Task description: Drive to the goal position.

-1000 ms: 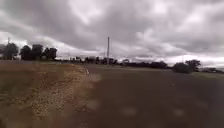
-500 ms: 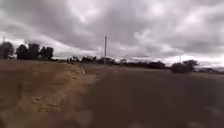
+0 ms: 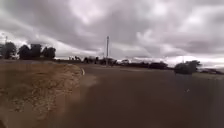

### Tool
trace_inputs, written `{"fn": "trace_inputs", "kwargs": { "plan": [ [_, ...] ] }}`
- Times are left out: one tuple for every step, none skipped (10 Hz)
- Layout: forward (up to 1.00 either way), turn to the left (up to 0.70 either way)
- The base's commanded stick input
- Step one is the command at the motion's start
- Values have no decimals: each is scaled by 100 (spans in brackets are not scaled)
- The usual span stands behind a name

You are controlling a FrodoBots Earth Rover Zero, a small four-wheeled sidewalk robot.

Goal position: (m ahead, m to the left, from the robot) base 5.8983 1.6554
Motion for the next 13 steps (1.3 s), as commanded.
{"fn": "trace_inputs", "kwargs": {
  "plan": [
    [85, 0],
    [85, 0],
    [85, 0],
    [85, 0],
    [85, 0],
    [85, 0],
    [85, 0],
    [85, 0],
    [85, 0],
    [85, 0],
    [85, 0],
    [85, 0],
    [85, 0]
  ]
}}
